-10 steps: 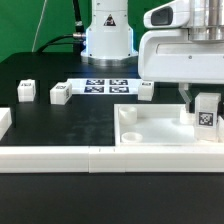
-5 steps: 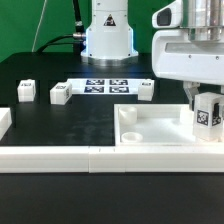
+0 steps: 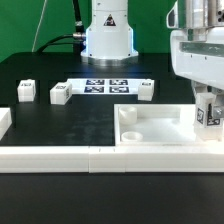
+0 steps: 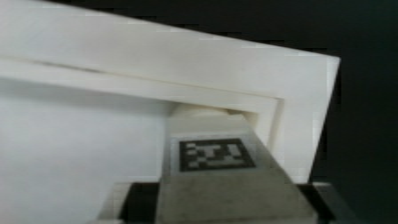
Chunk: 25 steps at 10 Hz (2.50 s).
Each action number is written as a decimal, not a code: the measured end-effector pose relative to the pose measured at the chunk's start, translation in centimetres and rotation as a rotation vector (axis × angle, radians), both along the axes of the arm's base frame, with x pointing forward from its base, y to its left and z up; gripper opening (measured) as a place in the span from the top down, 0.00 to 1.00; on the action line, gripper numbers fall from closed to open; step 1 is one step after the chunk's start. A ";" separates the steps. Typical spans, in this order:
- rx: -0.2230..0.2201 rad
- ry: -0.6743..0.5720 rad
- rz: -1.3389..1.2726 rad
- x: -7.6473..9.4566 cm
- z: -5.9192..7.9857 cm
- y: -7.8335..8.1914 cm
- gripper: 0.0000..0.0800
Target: Assemble one leg
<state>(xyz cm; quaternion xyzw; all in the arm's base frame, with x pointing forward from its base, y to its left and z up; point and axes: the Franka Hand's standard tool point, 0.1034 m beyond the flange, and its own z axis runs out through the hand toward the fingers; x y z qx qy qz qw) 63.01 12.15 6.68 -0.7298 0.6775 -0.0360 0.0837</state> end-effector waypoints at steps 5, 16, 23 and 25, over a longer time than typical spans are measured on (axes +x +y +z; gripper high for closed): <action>-0.066 -0.029 0.382 0.3 0.2 0.1 0.23; -0.294 -0.063 1.511 1.0 0.1 -0.5 0.19; -0.309 -0.069 1.536 1.1 0.1 -0.6 0.64; -0.294 -0.084 1.364 1.1 0.1 -0.6 0.64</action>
Offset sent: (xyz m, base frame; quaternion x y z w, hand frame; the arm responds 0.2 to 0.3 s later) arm 0.0026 0.0013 0.0032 -0.0156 -0.0044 -0.1624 0.9866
